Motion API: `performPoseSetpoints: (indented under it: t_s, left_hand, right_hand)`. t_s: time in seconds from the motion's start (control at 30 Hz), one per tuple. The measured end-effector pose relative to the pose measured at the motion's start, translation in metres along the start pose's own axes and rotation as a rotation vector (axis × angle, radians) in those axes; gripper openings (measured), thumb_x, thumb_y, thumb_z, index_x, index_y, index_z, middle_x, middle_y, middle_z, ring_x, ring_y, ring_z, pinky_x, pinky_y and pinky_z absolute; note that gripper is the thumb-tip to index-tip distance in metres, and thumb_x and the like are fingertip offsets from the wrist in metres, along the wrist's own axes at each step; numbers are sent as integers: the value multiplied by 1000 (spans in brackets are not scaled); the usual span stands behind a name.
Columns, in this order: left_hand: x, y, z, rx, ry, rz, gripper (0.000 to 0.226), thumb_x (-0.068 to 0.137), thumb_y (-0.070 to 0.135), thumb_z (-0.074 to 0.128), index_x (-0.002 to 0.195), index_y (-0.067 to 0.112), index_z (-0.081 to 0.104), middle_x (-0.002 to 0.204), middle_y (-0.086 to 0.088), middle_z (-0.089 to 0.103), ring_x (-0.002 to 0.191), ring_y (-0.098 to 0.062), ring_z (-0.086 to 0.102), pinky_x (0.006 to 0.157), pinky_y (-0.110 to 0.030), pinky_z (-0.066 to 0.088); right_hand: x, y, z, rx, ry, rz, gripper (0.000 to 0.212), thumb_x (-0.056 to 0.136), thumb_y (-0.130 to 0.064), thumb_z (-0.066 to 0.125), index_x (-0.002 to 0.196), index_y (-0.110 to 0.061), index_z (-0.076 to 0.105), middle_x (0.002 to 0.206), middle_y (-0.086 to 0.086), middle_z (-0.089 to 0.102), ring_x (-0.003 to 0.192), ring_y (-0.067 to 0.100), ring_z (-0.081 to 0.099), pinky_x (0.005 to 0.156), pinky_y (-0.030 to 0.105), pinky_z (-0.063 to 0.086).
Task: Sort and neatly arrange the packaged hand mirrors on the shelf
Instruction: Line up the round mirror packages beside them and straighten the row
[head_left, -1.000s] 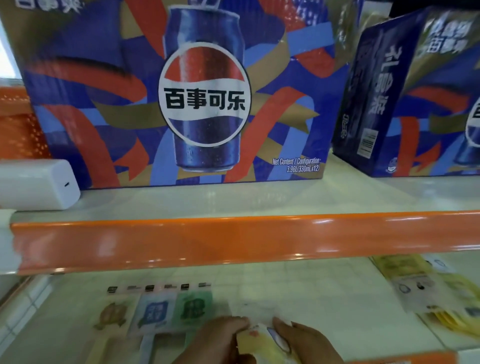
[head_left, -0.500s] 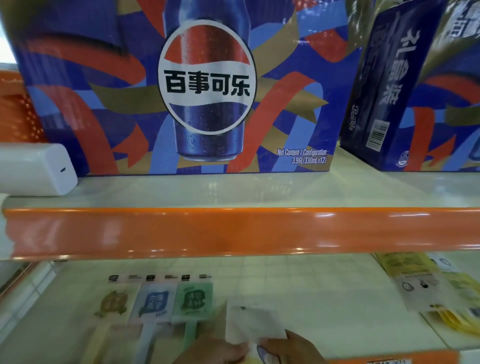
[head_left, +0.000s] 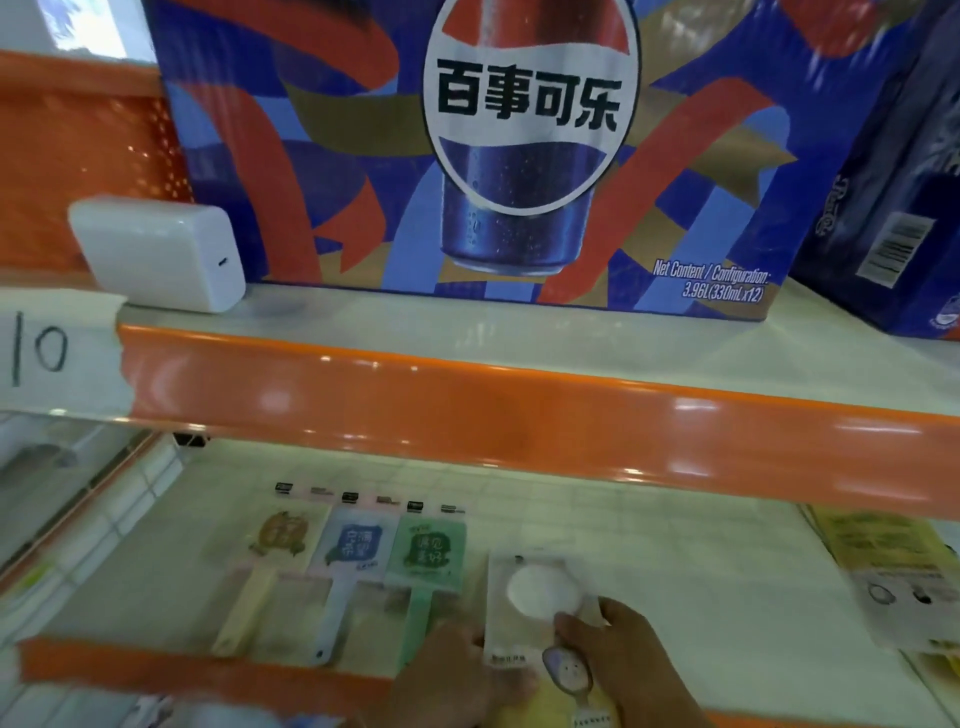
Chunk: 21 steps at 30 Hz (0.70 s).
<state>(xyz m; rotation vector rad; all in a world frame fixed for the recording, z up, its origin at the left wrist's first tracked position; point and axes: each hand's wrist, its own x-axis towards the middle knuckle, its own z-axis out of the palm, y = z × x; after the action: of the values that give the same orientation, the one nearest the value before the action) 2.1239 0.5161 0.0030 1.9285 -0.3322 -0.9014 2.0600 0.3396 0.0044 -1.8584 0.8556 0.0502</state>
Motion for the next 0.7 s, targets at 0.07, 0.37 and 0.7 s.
performPoseSetpoints:
  t_s: [0.07, 0.37, 0.7]
  left_hand:
    - [-2, -3, -7, 214, 171, 38, 56, 76, 50, 70, 122, 29, 47, 109, 15, 59, 94, -3, 58, 82, -16, 46]
    - [-10, -34, -54, 661, 640, 447, 13, 87, 39, 56, 85, 30, 65, 64, 18, 57, 49, 2, 47, 48, -3, 30]
    - [7, -68, -60, 773, 642, 775, 23, 86, 33, 56, 98, 19, 70, 101, 7, 65, 101, -11, 55, 93, -27, 45]
  right_hand:
    - [5, -1, 0, -11, 78, -34, 14, 79, -25, 75, 86, -14, 68, 82, 3, 72, 76, 15, 67, 63, 26, 53]
    - [18, -20, 21, -252, 169, -94, 42, 83, -37, 64, 117, -23, 45, 82, -8, 61, 76, 13, 58, 59, 24, 43]
    - [23, 0, 42, -631, 184, -302, 47, 83, -47, 54, 128, -34, 49, 119, 4, 40, 113, 30, 46, 86, 34, 47]
